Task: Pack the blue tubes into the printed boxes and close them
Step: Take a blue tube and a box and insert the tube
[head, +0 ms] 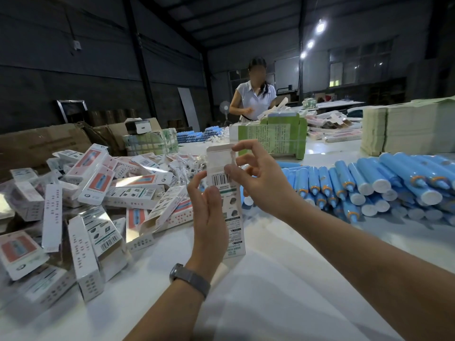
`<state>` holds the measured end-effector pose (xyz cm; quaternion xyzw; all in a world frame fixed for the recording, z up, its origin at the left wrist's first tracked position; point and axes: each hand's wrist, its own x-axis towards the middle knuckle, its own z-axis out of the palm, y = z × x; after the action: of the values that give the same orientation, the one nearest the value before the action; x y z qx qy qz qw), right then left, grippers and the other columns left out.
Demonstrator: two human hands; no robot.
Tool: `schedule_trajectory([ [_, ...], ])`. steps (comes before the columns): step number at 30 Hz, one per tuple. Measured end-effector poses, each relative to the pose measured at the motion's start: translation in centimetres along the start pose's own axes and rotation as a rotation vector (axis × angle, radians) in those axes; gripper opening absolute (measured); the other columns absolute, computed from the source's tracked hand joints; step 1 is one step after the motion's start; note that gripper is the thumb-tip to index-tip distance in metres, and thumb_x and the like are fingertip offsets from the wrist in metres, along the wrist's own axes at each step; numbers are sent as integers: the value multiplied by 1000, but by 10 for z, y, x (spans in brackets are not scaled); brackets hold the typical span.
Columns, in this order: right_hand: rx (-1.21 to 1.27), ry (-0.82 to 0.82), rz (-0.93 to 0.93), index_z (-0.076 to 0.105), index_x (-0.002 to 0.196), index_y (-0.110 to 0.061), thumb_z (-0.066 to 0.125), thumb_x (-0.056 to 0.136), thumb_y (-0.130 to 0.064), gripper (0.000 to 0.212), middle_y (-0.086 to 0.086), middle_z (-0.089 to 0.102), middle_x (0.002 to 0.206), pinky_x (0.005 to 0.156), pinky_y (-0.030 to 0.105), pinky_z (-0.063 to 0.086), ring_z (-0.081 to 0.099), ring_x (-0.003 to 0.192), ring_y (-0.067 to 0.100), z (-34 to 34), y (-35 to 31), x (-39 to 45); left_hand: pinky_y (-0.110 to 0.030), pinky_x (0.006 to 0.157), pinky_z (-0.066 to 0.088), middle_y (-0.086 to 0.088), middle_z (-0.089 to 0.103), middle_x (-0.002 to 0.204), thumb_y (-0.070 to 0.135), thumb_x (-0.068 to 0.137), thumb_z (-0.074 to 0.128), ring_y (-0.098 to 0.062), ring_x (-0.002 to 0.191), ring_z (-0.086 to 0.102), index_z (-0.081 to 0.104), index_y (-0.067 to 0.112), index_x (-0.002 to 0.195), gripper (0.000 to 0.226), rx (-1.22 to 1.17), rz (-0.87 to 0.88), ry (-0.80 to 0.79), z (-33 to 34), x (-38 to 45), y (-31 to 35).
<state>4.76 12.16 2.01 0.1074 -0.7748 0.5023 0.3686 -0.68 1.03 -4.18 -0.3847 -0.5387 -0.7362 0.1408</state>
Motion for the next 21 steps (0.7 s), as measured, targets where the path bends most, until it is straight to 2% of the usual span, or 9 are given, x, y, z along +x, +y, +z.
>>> schedule_trajectory([
  [2, 25, 5, -9, 46, 104, -36, 65, 94, -27, 23, -1, 71, 94, 56, 23, 50, 64, 69, 17, 0, 1, 0, -40, 75, 59, 10, 68, 109, 37, 103, 36, -18, 91, 68, 39, 59, 123, 30, 35, 34, 7, -1, 1, 2],
  [4, 44, 14, -17, 46, 103, -34, 66, 94, -24, 23, 1, 71, 95, 54, 30, 52, 63, 68, 23, 0, 2, 0, -57, 79, 56, 2, 65, 112, 37, 103, 35, -31, 94, 65, 37, 60, 129, 34, 78, 61, -13, -1, 1, 2],
  [6, 47, 26, -12, 46, 103, -33, 65, 94, -24, 23, 0, 72, 94, 57, 39, 53, 61, 68, 30, 1, 3, -1, -58, 78, 55, 12, 64, 106, 38, 104, 34, -28, 94, 64, 34, 51, 136, 35, 132, 73, -31, -1, 1, 1],
  [9, 70, 37, -1, 46, 102, -34, 65, 94, -24, 23, -3, 72, 93, 58, 35, 50, 57, 65, 22, 2, 6, -2, -58, 79, 54, 18, 60, 98, 38, 104, 34, -31, 94, 62, 36, 51, 136, 34, 163, 63, -16, -2, 1, -2],
  [13, 77, 46, -6, 45, 102, -33, 65, 94, -26, 22, -4, 73, 92, 58, 29, 48, 57, 65, 19, 4, 7, -3, -68, 72, 48, -27, 54, 99, 38, 103, 37, -50, 86, 54, 43, 58, 124, 30, 137, 23, 18, -2, 4, 0],
  [15, 58, 52, -13, 46, 100, -34, 65, 94, -27, 21, -7, 73, 91, 59, 28, 48, 57, 67, 24, 5, 7, -4, -70, 71, 47, -30, 52, 98, 37, 102, 38, -53, 83, 53, 45, 58, 121, 29, 94, 5, 34, -3, 5, 1],
  [17, 30, 53, -24, 48, 97, -35, 65, 94, -27, 19, -8, 72, 94, 61, 26, 49, 59, 70, 21, 6, 8, -4, -71, 70, 47, -23, 54, 95, 36, 102, 39, -54, 83, 53, 46, 56, 120, 29, 53, -2, 42, -3, 5, 0],
  [19, 12, 51, -46, 51, 94, -36, 66, 94, -24, 19, -16, 68, 95, 61, 20, 47, 58, 70, 2, 8, 8, -5, -70, 70, 48, -2, 59, 92, 35, 102, 38, -54, 85, 55, 46, 56, 120, 29, 41, -3, 36, -3, 4, -2],
  [21, 11, 46, -56, 53, 92, -34, 66, 94, -19, 20, -27, 64, 91, 59, 14, 45, 57, 71, -5, 8, 9, -5, -68, 71, 50, 13, 63, 91, 36, 103, 37, -52, 87, 56, 45, 56, 120, 28, 59, 5, 28, -3, 3, -2],
])
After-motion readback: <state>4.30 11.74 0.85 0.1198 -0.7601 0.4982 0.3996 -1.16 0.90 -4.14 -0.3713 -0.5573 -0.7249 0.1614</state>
